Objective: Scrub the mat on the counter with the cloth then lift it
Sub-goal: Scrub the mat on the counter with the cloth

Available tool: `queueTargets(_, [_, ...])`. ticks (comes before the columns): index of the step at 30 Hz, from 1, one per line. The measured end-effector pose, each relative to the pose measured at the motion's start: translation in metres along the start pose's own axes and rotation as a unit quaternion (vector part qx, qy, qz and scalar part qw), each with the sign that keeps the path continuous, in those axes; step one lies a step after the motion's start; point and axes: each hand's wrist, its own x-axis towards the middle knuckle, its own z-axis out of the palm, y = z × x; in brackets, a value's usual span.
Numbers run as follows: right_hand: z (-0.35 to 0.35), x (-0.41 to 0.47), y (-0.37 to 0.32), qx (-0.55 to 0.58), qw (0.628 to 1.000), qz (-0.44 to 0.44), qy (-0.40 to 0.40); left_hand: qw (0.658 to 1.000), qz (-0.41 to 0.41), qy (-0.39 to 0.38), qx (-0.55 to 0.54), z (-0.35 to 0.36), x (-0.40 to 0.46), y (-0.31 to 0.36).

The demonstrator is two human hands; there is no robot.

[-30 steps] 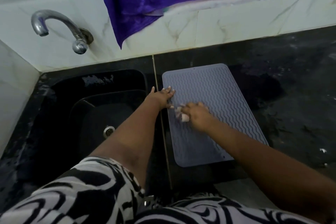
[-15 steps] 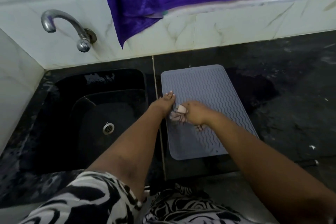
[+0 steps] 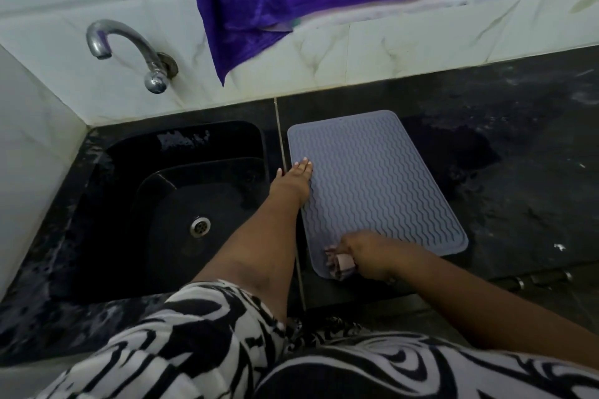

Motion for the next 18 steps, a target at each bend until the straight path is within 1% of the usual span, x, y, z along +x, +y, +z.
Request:
queueTargets(2, [-0.002, -0.004, -0.004, -0.002, 1.000, 0.006, -0.028, 1.000, 0.003, -0.010, 0.006, -0.002, -0.003, 0.002])
queueTargets(4, [-0.014, -0.006, 0.002, 0.021, 0.998, 0.005, -0.053, 1.000, -0.002, 0.009, 0.014, -0.001, -0.004, 0.003])
queueTargets(5, [-0.022, -0.009, 0.009, 0.051, 0.996, 0.005, -0.072, 1.000, -0.001, 0.024, 0.013, 0.000, -0.005, 0.002])
queueTargets(6, [-0.029, -0.013, 0.018, 0.111, 0.990, 0.007, -0.085, 0.999, 0.003, 0.036, 0.010, 0.003, -0.006, 0.002])
queueTargets(7, [-0.036, -0.017, 0.026, 0.211, 0.974, 0.007, -0.082, 0.999, 0.004, 0.051, 0.010, 0.007, -0.007, 0.002])
queueTargets(8, [-0.041, -0.018, 0.035, 0.330, 0.942, 0.006, -0.055, 0.997, 0.000, 0.072, 0.007, 0.013, -0.008, 0.001])
queueTargets(9, [-0.046, -0.016, 0.044, 0.442, 0.897, 0.013, -0.012, 0.996, -0.003, 0.093, 0.005, 0.017, -0.009, 0.000])
queueTargets(10, [-0.051, -0.013, 0.053, 0.538, 0.842, 0.026, 0.028, 0.994, -0.001, 0.107, 0.001, 0.016, -0.009, -0.001])
queueTargets(11, [-0.055, -0.007, 0.063, 0.619, 0.783, 0.041, 0.052, 0.992, 0.002, 0.122, -0.011, 0.012, -0.006, -0.003])
queueTargets(13, [-0.064, 0.004, 0.078, 0.736, 0.673, 0.054, 0.057, 0.985, 0.001, 0.167, -0.045, -0.005, 0.000, -0.004])
queueTargets(14, [-0.071, 0.010, 0.083, 0.771, 0.632, 0.054, 0.055, 0.980, 0.000, 0.186, -0.067, -0.017, 0.004, -0.004])
queueTargets(15, [-0.078, 0.016, 0.088, 0.788, 0.611, 0.054, 0.058, 0.977, 0.003, 0.194, -0.087, -0.031, 0.009, -0.003])
queueTargets(16, [-0.085, 0.024, 0.091, 0.794, 0.603, 0.051, 0.061, 0.978, 0.011, 0.187, -0.094, -0.044, 0.015, -0.003])
queueTargets(17, [-0.093, 0.033, 0.093, 0.795, 0.601, 0.051, 0.067, 0.983, 0.021, 0.160, -0.087, -0.056, 0.022, -0.003])
queueTargets(18, [-0.102, 0.042, 0.094, 0.798, 0.597, 0.050, 0.071, 0.990, 0.030, 0.118, -0.070, -0.066, 0.029, -0.003])
